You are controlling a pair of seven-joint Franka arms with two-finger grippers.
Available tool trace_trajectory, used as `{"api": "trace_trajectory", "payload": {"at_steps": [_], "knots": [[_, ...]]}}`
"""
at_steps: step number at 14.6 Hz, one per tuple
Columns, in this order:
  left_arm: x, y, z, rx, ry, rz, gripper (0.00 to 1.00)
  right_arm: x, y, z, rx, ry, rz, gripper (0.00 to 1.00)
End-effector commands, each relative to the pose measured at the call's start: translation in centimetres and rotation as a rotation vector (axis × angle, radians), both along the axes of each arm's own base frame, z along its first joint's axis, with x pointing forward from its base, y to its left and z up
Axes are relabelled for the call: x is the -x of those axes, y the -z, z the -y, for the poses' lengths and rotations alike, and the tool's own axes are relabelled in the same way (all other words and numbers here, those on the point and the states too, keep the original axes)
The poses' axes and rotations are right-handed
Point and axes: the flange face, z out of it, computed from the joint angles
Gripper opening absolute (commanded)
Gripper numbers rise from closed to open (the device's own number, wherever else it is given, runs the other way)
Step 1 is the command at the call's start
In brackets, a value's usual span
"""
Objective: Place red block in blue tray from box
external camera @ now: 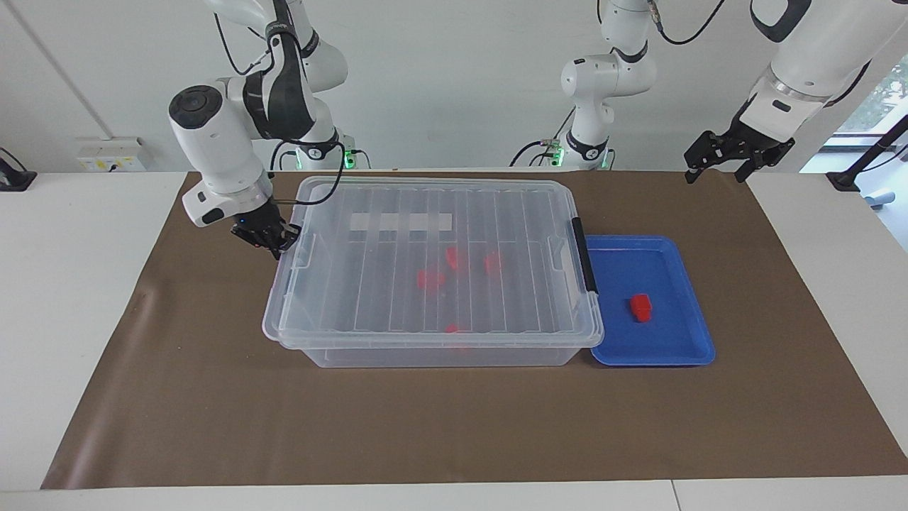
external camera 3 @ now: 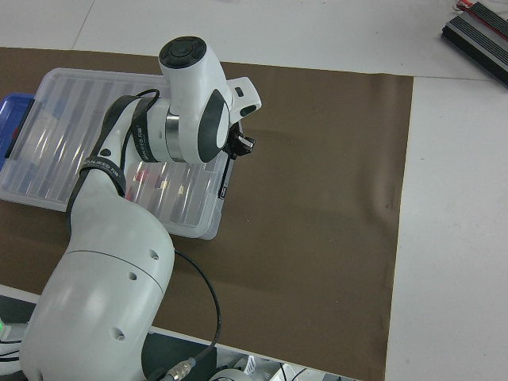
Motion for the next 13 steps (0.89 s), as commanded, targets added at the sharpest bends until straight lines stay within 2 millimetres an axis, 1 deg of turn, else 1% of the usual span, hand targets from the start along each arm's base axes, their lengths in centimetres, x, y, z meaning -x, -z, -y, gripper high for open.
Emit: {"api": "trace_trajectory", "payload": {"at_steps": [1, 5, 7, 13], "knots": [[0.42, -0.36, -0.18, 0.008, 0.008, 0.055, 1.00, 0.65, -0.07, -0.38, -0.018, 0.021, -0.003, 0.00], [0.18, -0.35, -0.35, -0.022, 0.011, 0.070, 1.00, 0.67, -0.06, -0.38, -0.018, 0.019, -0.004, 0.00], [0.18, -0.42, -0.35, -0.022, 0.011, 0.072, 1.00, 0.49, -0.48, -0.24, -0.017, 0.020, -0.007, 0.00], [0.15, -0.35, -0.35, -0.022, 0.011, 0.066, 1.00, 0.52, -0.57, -0.31, -0.017, 0.022, -0.005, 0.00]]}}
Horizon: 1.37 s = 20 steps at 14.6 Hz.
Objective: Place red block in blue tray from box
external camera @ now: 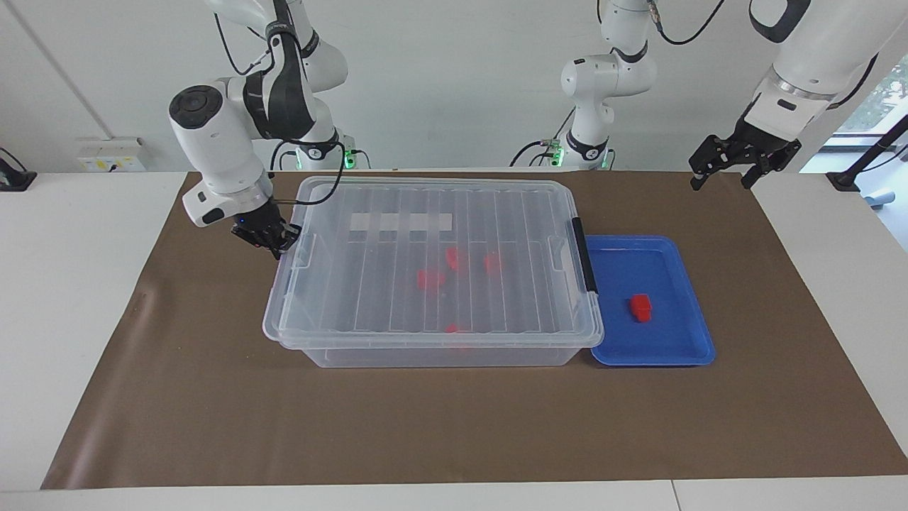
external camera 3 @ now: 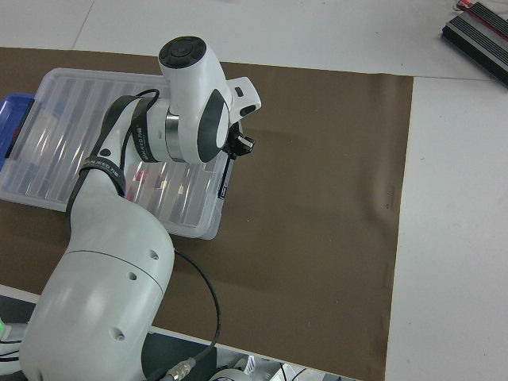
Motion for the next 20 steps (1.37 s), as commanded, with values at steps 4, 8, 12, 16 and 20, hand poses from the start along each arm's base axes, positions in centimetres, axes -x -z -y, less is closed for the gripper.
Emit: {"api": "trace_trajectory", "payload": {"at_steps": [4, 8, 12, 16, 20], "knots": [[0.9, -0.1, -0.3, -0.017, 0.013, 0.010, 1.00, 0.2, -2.2, -0.2, -0.015, 0.017, -0.017, 0.00], [0.9, -0.1, -0.1, -0.017, 0.015, 0.010, 1.00, 0.1, -8.6, 1.5, -0.016, 0.039, -0.049, 0.00], [1.0, 0.0, -0.1, -0.018, 0.016, 0.001, 1.00, 1.3, -14.5, 6.0, -0.013, 0.100, -0.094, 0.00], [1.0, 0.0, -0.1, -0.017, 0.051, 0.000, 1.00, 2.4, -15.3, 9.4, -0.034, -0.022, -0.123, 1.00], [1.2, 0.1, -0.1, -0.017, 0.062, -0.013, 1.00, 1.9, -15.5, 10.4, 0.015, -0.026, -0.086, 1.00]]}}
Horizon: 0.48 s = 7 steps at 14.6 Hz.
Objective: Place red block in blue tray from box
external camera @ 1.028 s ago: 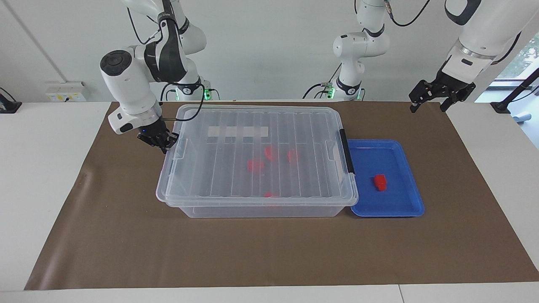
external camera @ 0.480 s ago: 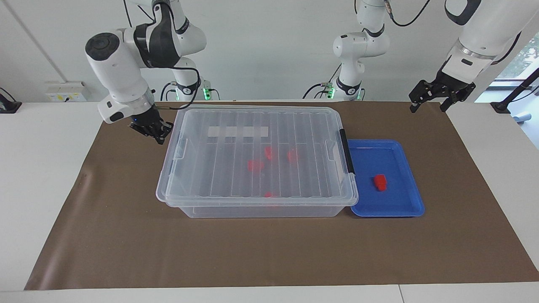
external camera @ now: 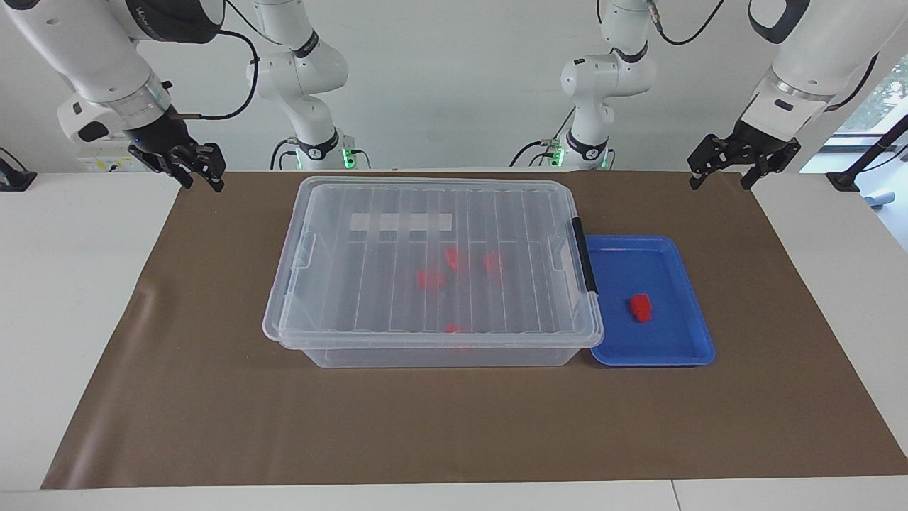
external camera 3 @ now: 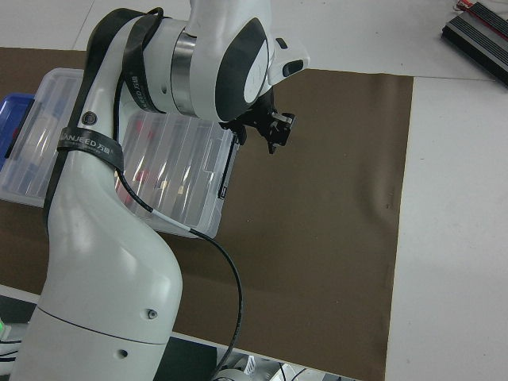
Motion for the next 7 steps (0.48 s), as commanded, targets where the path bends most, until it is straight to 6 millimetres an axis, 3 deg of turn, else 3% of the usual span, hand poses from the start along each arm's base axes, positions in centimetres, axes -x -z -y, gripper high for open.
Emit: {"api": "trace_trajectory", "payload": {"at_steps": [1, 7], "knots": [[1.13, -0.07, -0.20, -0.019, 0.019, -0.006, 1.00, -0.45, -0.15, 1.20, 0.026, -0.011, 0.031, 1.00], [1.20, 0.05, -0.38, -0.021, 0.011, -0.014, 1.00, -0.46, 0.25, 1.82, 0.010, -0.002, 0.040, 1.00]]}}
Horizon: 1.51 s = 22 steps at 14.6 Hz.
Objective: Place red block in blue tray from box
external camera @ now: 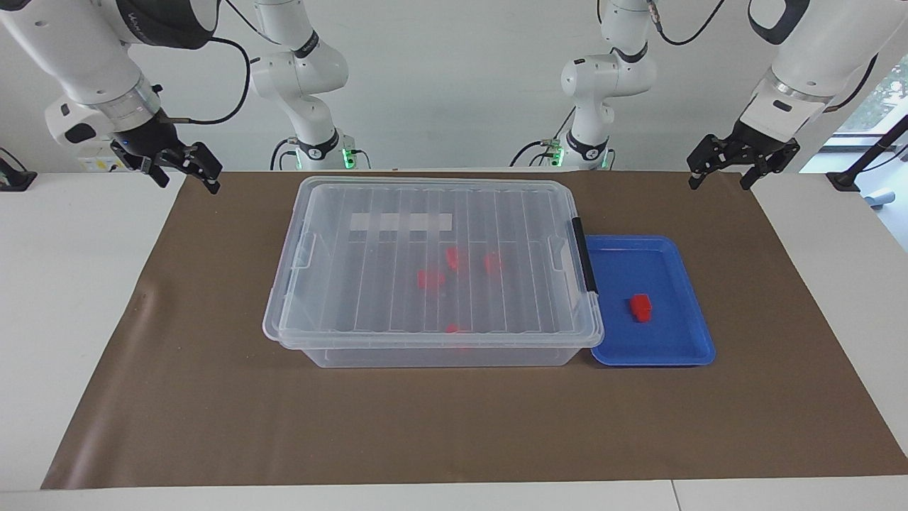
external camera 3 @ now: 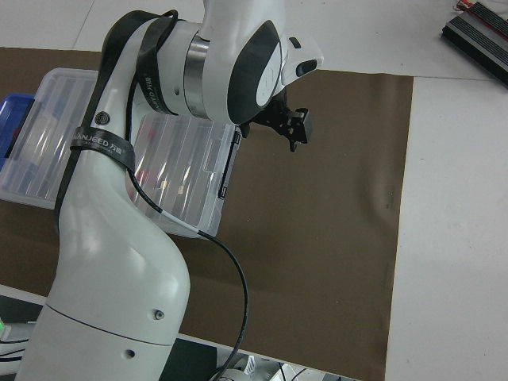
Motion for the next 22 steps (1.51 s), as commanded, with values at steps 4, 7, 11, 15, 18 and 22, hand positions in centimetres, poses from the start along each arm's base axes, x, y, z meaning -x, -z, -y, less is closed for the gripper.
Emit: {"api": "trace_trajectory", "payload": {"at_steps": [4, 7, 11, 15, 18, 22], "knots": [[1.1, -0.2, -0.4, -0.020, 0.006, -0.003, 1.00, -0.6, -0.3, -1.4, 0.001, -0.049, 0.029, 1.00], [1.1, -0.2, -0.4, -0.020, 0.007, -0.003, 1.00, -0.5, -0.4, -1.3, 0.001, -0.049, 0.032, 1.00], [1.1, -0.2, -0.4, -0.020, 0.006, -0.003, 1.00, 0.4, -1.0, -1.7, -0.009, -0.092, 0.039, 1.00], [1.1, -0.2, -0.5, -0.020, 0.006, -0.003, 1.00, 0.2, -1.1, -1.6, -0.005, -0.090, 0.059, 1.00], [1.1, -0.2, -0.4, -0.020, 0.006, -0.003, 1.00, 0.1, -1.2, -2.4, -0.002, -0.107, 0.057, 1.00], [1.1, -0.2, -0.5, -0.020, 0.004, -0.003, 1.00, 0.1, -1.2, -2.5, -0.002, -0.138, 0.057, 1.00]]}}
